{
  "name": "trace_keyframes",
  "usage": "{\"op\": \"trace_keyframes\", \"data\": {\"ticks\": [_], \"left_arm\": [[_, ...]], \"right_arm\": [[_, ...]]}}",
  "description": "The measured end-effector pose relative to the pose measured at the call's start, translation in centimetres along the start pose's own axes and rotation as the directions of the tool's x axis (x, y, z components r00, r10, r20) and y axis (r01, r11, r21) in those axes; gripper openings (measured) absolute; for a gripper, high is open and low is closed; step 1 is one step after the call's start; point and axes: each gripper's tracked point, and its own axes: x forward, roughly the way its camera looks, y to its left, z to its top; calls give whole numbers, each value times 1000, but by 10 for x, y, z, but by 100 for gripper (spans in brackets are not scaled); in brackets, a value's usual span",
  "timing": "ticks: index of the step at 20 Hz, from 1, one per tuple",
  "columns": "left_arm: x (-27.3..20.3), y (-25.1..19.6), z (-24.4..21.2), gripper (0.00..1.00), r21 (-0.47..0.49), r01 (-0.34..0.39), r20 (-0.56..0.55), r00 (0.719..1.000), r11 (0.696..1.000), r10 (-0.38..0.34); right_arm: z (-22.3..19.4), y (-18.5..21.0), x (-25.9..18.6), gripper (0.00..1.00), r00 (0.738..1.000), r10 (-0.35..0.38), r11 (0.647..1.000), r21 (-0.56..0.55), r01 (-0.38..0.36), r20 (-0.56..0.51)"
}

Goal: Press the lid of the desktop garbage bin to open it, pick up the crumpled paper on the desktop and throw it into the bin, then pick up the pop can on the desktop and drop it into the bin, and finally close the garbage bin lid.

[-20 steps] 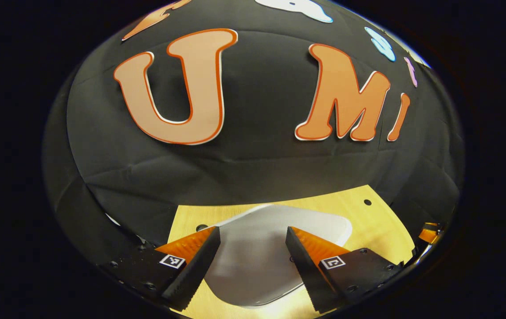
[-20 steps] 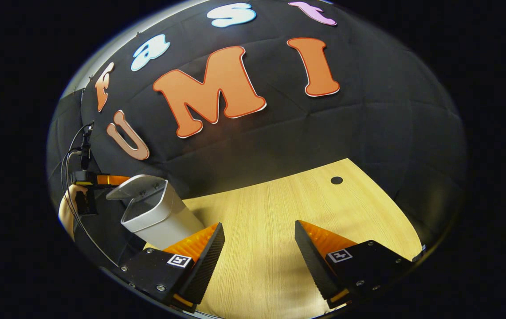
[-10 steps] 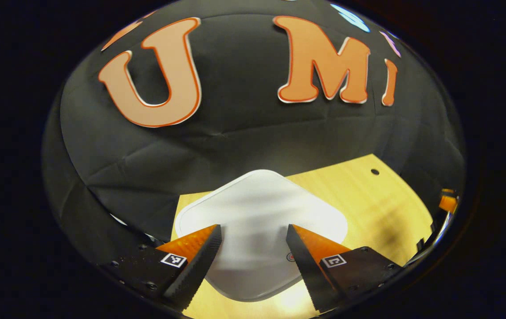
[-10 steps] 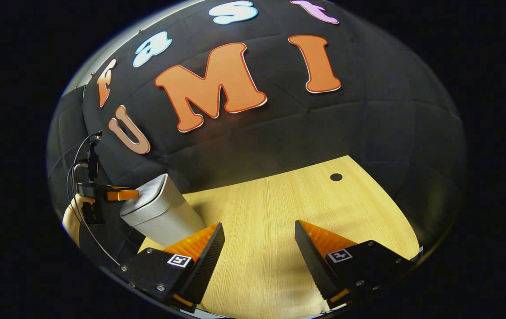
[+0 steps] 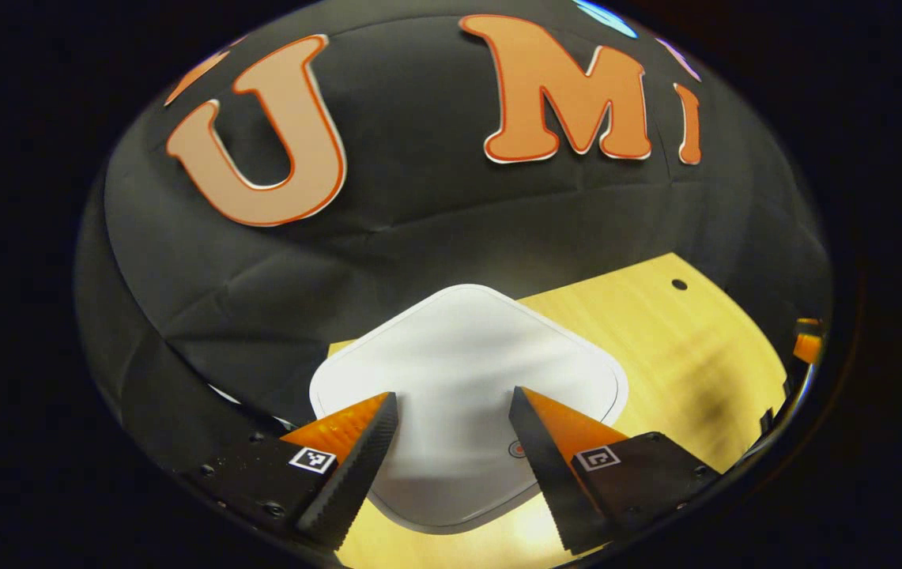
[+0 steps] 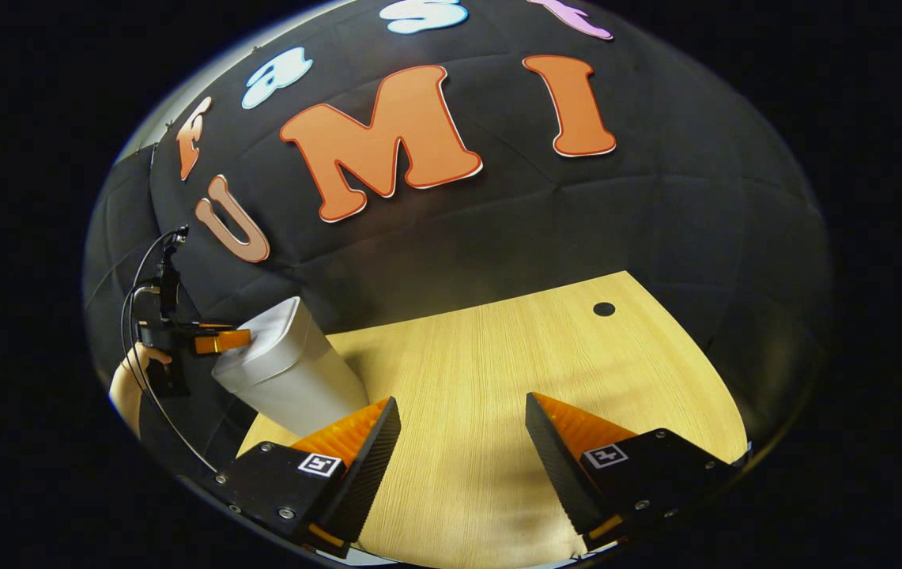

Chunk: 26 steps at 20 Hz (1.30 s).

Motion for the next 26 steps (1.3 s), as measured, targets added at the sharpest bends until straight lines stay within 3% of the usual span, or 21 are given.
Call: {"op": "trace_keyframes", "data": {"ticks": [9,16,20,23,26], "left_arm": [[0,-4,1,94,-33,52,2,999,998,-52],[-24,-20,39,94,-46,138,130,983,989,-131],[-82,-56,71,94,-73,162,294,946,984,-134],[-121,-71,91,93,-108,197,450,884,975,-128],[-137,-67,87,93,-99,132,509,858,986,-64]], "right_arm": [[17,4,-5,95,1000,8,1000,-4,-8,30],[38,12,-18,95,996,20,1000,-12,-19,82],[53,21,-35,95,991,40,999,-12,-39,126],[66,22,-48,95,983,32,999,-42,-25,180],[73,22,-58,95,974,20,997,-82,-2,226]]}}
